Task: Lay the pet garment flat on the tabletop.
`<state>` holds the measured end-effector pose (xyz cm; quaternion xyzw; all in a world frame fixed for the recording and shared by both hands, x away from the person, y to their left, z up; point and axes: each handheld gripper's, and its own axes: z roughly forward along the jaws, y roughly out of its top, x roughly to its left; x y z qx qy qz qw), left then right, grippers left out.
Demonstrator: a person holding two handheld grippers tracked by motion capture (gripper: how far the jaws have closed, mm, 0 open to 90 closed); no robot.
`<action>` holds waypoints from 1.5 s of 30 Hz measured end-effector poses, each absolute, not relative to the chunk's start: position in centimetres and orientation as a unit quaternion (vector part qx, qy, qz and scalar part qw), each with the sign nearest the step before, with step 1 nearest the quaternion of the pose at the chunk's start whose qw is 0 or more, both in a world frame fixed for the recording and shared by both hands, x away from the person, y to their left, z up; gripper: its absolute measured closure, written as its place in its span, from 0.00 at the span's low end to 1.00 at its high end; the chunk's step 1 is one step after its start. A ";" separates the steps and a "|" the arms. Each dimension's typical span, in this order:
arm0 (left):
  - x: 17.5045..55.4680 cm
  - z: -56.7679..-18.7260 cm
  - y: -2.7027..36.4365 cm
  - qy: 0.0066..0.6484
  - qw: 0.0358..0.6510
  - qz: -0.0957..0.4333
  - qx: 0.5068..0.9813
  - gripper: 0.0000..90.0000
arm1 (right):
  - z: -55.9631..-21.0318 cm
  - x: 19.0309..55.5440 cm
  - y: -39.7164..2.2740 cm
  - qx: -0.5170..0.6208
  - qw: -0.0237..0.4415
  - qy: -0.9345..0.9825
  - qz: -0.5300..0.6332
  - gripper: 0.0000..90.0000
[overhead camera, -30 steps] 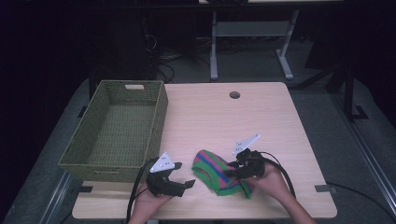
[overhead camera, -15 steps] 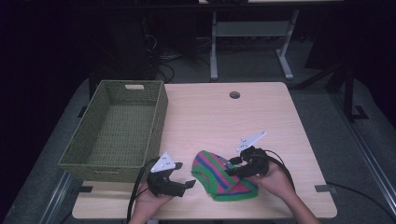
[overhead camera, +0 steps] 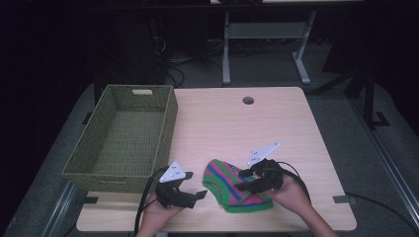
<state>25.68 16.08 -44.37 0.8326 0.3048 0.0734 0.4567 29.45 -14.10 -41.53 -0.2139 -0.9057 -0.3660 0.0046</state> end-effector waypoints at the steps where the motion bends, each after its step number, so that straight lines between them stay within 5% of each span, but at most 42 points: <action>1: 25.7 -44.4 16.1 0.304 0.457 0.074 0.833 0.19 | -41.6 29.4 -13.9 -0.208 0.005 -0.907 -0.365 0.54; 32: 25.6 -44.3 16.2 0.305 0.458 0.076 0.832 0.19 | -44.8 27.9 -10.1 -0.134 0.022 -0.938 -0.319 0.61; 45: 25.6 -44.3 16.1 0.303 0.457 0.075 0.833 0.19 | -45.4 26.5 -10.0 -0.112 -0.039 -0.939 -0.322 0.66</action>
